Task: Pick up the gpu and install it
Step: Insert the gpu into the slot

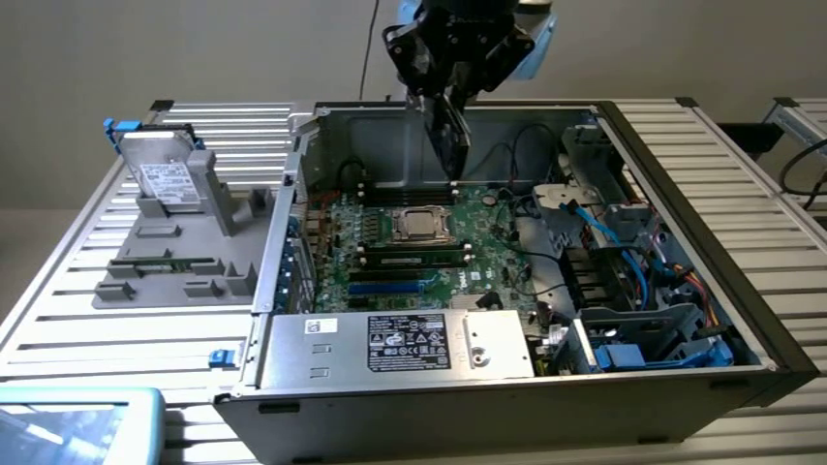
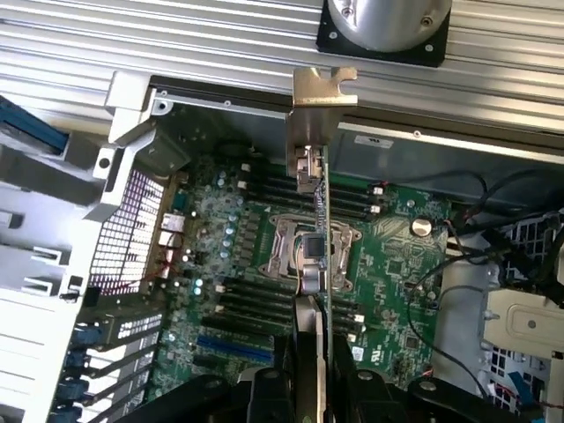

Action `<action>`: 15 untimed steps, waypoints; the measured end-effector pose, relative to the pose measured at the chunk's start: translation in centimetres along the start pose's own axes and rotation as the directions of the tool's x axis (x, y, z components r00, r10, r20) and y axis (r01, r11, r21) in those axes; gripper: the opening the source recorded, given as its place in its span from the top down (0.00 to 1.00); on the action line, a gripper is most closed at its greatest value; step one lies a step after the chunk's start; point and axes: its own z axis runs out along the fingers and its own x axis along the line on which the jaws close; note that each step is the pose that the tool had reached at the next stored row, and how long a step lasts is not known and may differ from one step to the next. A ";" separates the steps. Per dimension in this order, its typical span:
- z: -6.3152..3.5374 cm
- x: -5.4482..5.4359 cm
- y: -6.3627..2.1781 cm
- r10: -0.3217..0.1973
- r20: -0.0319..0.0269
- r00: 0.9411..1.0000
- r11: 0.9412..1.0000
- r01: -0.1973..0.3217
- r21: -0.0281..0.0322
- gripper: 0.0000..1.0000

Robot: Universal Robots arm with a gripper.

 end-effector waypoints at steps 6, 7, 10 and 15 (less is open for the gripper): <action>0.11 0.0 -0.02 -0.108 -0.017 0.994 0.994 0.108 0.006 0.72; 0.13 0.0 -0.02 -0.125 -0.020 0.992 0.992 0.126 0.006 0.72; 0.20 0.0 -0.03 -0.178 -0.029 0.984 0.984 0.178 0.008 0.72; 0.30 0.0 -0.05 -0.266 -0.043 0.963 0.964 0.267 0.010 0.72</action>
